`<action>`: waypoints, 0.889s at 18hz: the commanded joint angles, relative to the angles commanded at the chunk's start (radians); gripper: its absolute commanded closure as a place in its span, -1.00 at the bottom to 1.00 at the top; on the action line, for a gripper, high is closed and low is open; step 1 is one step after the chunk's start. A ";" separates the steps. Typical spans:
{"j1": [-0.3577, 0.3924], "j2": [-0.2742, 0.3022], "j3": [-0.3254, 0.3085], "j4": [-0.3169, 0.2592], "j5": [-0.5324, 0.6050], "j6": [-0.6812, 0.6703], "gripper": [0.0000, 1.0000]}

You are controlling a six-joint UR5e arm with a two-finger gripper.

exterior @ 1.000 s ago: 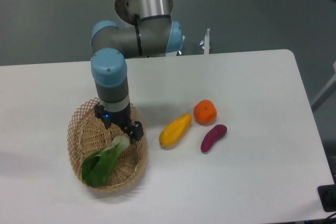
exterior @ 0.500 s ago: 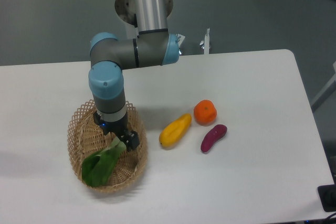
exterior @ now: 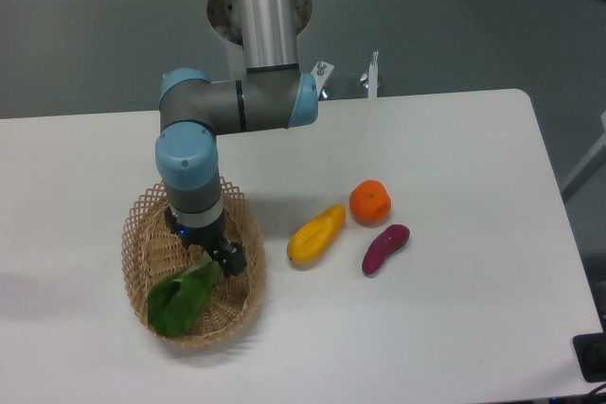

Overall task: Pick up the green vegetable from the basket
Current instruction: 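Lower the gripper onto the green bok choy and close on it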

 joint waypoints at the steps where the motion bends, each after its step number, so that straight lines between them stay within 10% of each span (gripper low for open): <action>1: 0.000 0.000 0.002 0.000 0.000 0.002 -0.31; 6: 0.002 0.006 0.005 0.000 0.000 0.003 0.25; 16: 0.003 0.029 0.015 0.000 -0.002 0.014 0.27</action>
